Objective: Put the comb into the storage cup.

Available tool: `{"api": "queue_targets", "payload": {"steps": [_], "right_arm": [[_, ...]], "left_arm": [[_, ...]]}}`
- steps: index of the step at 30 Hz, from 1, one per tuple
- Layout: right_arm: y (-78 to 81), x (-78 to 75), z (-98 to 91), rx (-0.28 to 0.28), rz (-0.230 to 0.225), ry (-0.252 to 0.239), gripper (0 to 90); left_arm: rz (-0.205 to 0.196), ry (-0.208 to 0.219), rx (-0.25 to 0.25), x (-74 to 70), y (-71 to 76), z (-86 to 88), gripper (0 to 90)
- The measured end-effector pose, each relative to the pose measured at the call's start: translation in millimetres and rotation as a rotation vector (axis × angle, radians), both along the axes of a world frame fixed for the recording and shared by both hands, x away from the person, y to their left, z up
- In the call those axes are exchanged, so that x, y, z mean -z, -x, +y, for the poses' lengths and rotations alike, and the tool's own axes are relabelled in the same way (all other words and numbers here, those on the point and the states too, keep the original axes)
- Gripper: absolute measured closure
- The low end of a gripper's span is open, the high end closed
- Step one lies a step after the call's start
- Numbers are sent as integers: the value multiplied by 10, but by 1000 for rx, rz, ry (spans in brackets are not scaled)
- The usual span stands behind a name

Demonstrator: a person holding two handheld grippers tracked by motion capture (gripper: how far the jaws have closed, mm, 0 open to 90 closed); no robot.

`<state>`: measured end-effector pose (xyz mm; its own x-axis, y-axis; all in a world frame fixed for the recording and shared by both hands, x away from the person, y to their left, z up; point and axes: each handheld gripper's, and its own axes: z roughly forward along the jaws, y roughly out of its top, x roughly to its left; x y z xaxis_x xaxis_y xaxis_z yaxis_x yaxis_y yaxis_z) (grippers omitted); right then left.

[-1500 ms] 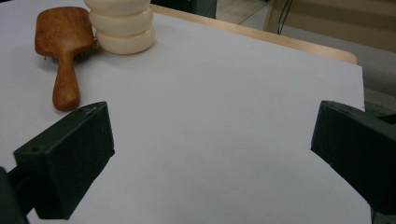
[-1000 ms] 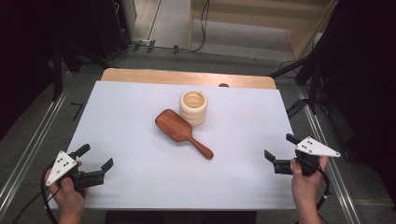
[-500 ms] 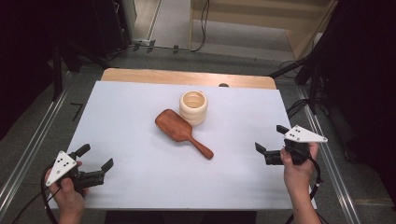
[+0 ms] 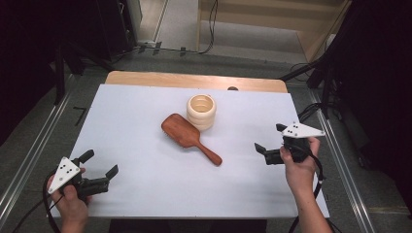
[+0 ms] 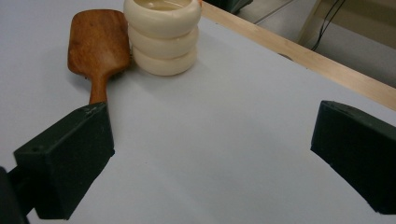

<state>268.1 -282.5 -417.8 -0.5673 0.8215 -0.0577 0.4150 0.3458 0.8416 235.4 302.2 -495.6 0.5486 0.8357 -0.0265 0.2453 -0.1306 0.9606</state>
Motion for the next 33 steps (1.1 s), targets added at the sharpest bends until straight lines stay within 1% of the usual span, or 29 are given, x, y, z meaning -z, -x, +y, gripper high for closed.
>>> {"api": "queue_targets", "payload": {"steps": [11,13,14,18,20,23,24,28,29,30,33], "right_arm": [[-136,-52,145,-25,39,34,0],[-181,-67,188,-33,51,54,0],[-181,-67,188,-33,51,54,0],[-243,-88,275,-45,75,70,0],[-267,-89,311,-48,83,83,0],[-292,-86,349,-57,89,90,0],[-313,-82,382,-65,94,101,0],[-339,-78,430,-69,111,107,0],[-357,-79,472,-74,122,112,0],[-368,-80,481,-82,117,119,0],[-394,-85,534,-95,125,129,0]], "left_arm": [[-1,2,0,1,0,-1,3],[0,0,1,0,0,-1,3],[0,0,1,0,0,-1,3],[1,-1,2,1,-2,-3,3],[0,-1,2,2,-1,-5,3],[1,-1,3,2,-1,-7,3],[2,-2,2,1,-1,-7,3],[2,-2,1,1,-2,-8,4],[2,-2,1,1,-2,-8,3],[2,-2,2,1,-2,-8,4],[2,-3,3,1,-1,-10,3]]}}
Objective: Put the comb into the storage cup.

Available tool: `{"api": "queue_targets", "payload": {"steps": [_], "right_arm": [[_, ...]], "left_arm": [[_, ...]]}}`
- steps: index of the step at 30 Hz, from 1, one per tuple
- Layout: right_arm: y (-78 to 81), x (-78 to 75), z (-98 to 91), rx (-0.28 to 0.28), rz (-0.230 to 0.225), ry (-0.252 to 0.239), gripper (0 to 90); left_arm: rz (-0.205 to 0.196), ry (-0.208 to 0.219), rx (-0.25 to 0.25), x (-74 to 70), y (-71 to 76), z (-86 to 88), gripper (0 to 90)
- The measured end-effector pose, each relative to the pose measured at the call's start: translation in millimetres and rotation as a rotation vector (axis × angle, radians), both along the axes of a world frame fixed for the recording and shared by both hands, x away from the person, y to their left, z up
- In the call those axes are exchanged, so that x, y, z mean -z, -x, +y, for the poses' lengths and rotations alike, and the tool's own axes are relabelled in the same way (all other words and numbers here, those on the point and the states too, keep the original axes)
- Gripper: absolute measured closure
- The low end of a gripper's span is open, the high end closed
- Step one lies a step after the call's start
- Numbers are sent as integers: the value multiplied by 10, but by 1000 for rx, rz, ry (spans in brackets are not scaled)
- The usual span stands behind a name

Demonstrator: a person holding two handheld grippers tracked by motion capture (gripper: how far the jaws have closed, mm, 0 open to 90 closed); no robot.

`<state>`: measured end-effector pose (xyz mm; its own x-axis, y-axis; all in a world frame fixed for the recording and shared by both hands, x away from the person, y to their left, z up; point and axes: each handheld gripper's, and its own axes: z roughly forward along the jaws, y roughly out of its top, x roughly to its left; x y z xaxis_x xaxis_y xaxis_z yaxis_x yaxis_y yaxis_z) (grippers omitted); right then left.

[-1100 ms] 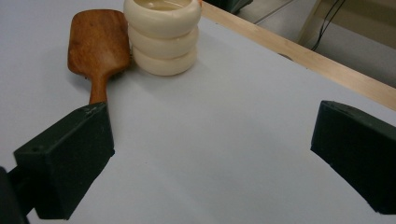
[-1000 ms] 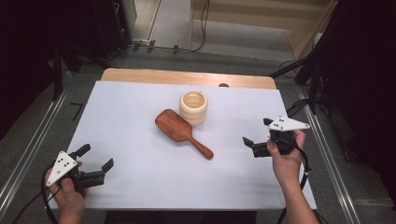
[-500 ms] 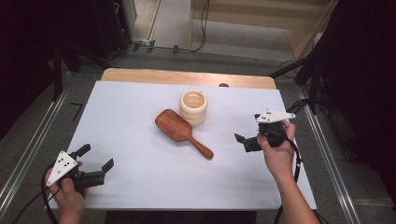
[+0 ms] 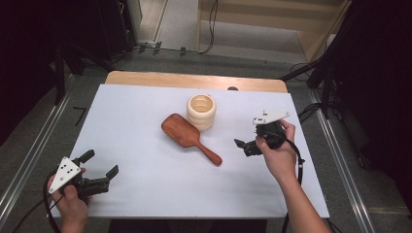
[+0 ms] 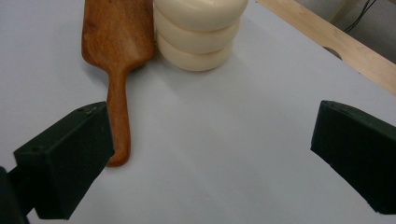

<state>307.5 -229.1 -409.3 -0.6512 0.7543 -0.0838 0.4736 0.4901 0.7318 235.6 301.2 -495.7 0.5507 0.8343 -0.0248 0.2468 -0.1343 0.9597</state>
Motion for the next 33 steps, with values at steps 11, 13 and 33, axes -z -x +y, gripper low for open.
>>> {"api": "queue_targets", "payload": {"steps": [11,13,33], "right_arm": [[-80,32,176,-28,47,24,0],[-90,36,191,-34,50,27,0],[-265,153,574,-91,131,105,0]], "left_arm": [[1,1,0,1,-4,-2,3],[1,1,0,1,-3,-2,4],[1,-3,6,2,-11,-7,3]]}}
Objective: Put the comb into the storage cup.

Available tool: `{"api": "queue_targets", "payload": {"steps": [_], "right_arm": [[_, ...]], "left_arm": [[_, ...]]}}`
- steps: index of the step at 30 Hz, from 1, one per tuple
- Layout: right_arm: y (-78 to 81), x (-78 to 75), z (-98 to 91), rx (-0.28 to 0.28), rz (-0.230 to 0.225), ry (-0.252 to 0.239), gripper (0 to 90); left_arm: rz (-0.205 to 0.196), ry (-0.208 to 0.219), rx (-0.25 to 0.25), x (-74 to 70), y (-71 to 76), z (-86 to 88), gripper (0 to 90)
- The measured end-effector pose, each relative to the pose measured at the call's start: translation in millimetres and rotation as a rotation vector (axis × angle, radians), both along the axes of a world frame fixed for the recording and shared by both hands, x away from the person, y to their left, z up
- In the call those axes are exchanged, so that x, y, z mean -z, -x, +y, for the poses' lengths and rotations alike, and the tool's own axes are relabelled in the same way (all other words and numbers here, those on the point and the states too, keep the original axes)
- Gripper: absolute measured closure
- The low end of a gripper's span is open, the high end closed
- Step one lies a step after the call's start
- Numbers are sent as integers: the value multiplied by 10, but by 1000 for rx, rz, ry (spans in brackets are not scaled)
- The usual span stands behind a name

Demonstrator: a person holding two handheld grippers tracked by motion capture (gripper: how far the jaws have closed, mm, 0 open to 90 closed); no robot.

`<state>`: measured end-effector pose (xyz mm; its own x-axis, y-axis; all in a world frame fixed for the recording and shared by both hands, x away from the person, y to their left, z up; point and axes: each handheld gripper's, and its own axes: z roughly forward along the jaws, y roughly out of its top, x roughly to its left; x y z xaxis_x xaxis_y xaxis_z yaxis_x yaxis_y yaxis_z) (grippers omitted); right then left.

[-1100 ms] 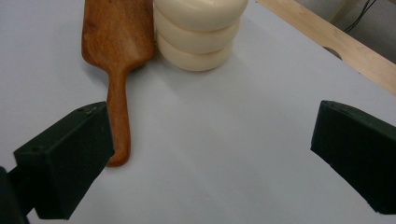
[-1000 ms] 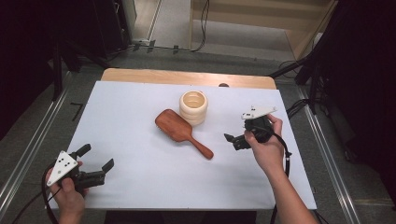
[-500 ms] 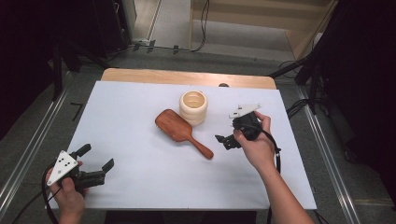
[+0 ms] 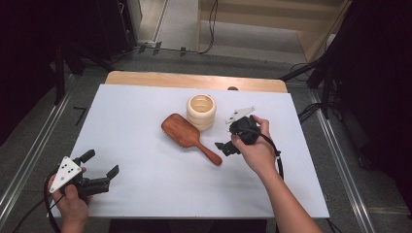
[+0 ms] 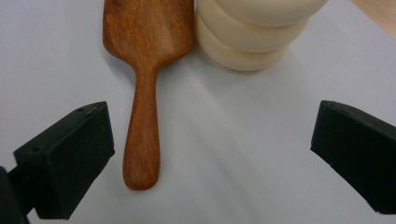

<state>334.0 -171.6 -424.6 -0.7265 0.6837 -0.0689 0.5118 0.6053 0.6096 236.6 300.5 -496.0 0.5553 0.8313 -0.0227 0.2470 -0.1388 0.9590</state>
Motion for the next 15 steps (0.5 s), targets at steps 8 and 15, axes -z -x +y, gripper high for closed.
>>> {"api": "queue_targets", "payload": {"steps": [8,15], "right_arm": [[-76,82,141,-9,37,20,0],[-133,167,268,-19,64,38,0]], "left_arm": [[-1,-8,2,0,-1,-2,3],[0,-8,2,0,-1,-8,4]]}}
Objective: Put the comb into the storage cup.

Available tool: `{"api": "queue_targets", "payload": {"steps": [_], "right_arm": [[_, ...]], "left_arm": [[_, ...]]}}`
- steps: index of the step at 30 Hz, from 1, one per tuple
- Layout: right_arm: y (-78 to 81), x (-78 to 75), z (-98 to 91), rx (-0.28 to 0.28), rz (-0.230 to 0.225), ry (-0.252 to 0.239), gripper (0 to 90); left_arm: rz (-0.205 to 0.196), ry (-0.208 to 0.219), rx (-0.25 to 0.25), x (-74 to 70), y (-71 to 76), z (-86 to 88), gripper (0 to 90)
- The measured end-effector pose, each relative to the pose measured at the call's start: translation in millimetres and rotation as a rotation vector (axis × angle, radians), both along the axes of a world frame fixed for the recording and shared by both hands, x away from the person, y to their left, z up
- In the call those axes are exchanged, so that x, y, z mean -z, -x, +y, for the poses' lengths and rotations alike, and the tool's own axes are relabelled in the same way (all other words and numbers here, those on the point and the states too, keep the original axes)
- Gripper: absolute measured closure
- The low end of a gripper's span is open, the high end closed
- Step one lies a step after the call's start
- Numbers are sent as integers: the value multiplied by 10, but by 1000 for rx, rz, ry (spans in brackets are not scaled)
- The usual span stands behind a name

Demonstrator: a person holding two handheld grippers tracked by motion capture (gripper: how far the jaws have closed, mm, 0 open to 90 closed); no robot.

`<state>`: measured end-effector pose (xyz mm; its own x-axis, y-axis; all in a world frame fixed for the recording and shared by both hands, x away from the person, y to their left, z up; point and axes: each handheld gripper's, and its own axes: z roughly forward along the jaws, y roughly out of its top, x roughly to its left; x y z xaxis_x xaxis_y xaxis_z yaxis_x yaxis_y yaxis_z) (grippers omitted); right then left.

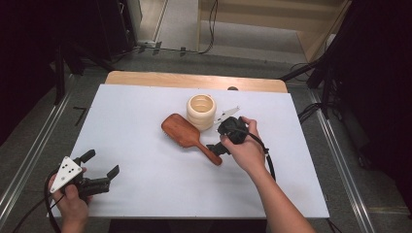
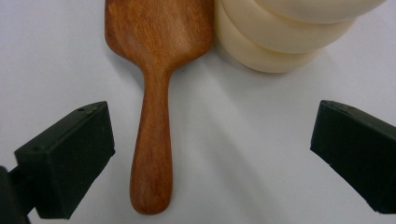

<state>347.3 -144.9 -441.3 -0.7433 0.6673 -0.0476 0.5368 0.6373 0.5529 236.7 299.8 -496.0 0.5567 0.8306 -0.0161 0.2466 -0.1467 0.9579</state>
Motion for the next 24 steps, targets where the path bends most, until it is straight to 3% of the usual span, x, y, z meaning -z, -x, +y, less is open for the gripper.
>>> {"api": "queue_targets", "payload": {"steps": [14,24], "right_arm": [[-102,148,185,-11,43,52,0],[-137,246,288,-31,95,53,0]], "left_arm": [[1,8,3,0,-2,6,3],[0,6,2,0,-3,6,4]]}}
